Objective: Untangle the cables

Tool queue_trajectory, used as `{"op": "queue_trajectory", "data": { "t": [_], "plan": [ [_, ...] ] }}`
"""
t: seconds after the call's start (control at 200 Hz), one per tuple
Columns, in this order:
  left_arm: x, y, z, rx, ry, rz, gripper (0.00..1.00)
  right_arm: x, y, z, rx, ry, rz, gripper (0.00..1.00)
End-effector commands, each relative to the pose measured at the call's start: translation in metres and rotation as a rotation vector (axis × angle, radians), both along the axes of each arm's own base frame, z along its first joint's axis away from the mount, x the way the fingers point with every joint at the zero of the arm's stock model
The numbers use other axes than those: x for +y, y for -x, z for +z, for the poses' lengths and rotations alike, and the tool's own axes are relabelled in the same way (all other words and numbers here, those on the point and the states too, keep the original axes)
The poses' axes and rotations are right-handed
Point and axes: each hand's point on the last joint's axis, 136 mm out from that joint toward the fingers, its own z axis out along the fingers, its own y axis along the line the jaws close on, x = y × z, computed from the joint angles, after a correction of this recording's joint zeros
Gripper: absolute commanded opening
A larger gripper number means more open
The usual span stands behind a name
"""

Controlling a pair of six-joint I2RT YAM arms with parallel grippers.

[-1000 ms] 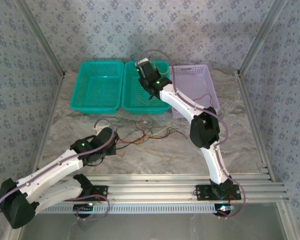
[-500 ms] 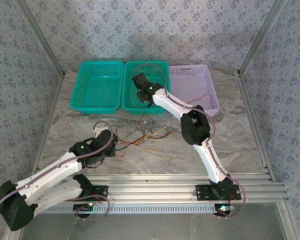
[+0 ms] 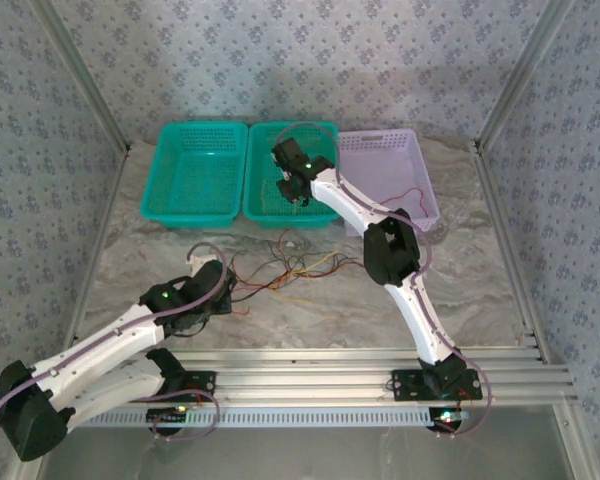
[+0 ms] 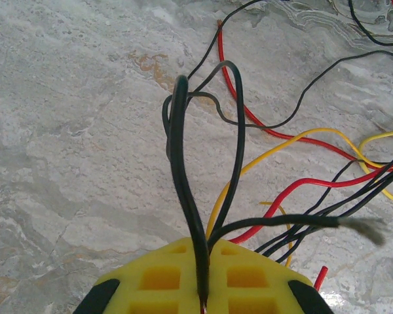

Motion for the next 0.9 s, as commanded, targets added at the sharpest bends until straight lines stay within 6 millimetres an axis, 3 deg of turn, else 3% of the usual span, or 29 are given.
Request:
{"op": "queue_trajectory", "data": {
  "t": [0.0,0.16,0.33,0.435,0.625,0.769,0.894],
  "plan": [
    [-0.003,-0.001,0.005,-0.018,0.019,0.003,0.0,0.002,0.01,0.056,-0.034,-0.068,0.016,0.34],
    [-0.003,0.0,0.007,-0.016,0.017,0.003,0.0,-0.006,0.013,0.103,-0.088,-0.13,-0.007,0.48],
    [-0.003,0.0,0.009,-0.02,0.016,0.002,0.0,-0.014,0.027,0.17,-0.18,-0.255,-0.002,0.57],
    [-0.004,-0.001,0.01,-0.023,0.021,0.003,0.0,-0.017,0.036,0.193,-0.213,-0.297,0.01,0.61],
    [-0.007,-0.002,0.012,-0.026,0.025,-0.001,0.0,-0.017,0.042,0.179,-0.113,-0.325,0.021,0.63],
    [-0.005,0.001,0.01,-0.025,0.015,-0.002,0.0,-0.022,0.06,0.188,-0.124,-0.41,0.002,0.65],
    [-0.004,0.002,0.008,-0.025,0.015,0.0,0.0,-0.029,0.067,0.17,-0.101,-0.453,-0.022,0.67]
  ]
}}
